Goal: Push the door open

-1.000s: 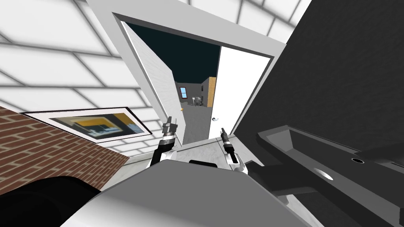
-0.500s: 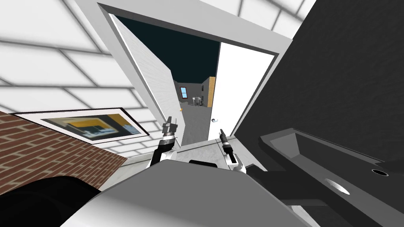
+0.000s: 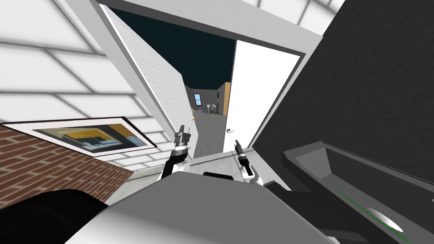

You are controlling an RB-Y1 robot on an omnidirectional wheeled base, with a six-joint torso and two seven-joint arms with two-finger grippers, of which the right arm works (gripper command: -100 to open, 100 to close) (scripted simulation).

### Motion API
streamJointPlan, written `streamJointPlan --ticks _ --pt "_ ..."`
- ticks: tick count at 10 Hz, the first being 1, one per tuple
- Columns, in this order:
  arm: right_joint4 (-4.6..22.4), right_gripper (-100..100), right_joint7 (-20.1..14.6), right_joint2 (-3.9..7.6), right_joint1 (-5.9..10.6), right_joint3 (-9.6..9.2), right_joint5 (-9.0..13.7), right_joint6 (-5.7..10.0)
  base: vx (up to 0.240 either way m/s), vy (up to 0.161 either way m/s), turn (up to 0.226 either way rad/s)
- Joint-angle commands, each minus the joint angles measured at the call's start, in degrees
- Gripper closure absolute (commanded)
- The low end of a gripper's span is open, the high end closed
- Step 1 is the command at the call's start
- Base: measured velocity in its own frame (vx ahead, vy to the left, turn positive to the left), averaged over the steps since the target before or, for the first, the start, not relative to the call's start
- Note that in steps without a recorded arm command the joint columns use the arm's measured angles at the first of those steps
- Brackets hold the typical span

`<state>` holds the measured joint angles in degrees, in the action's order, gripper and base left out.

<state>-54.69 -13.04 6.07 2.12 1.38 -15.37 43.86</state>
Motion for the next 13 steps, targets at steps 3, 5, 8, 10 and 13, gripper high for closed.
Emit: streamJointPlan --ticks 3,5,8,10,13 --pt "4.6 -100 -1.1 -0.15 1.67 -0.12 -0.7 1.22 0.091 -0.069 0.025" --pt "6.9 -100 -1.7 -0.21 2.46 -0.19 -1.0 1.78 0.091 -0.050 0.015" --pt "9.9 -100 -2.5 -0.30 3.54 -0.30 -1.5 2.55 0.084 -0.044 0.020" --pt "12.6 -100 -3.2 -0.39 4.49 -0.39 -1.9 3.22 0.098 -0.071 0.025" --pt "16.0 -100 -4.1 -0.54 5.70 -0.51 -2.4 4.09 0.108 -0.056 0.019"
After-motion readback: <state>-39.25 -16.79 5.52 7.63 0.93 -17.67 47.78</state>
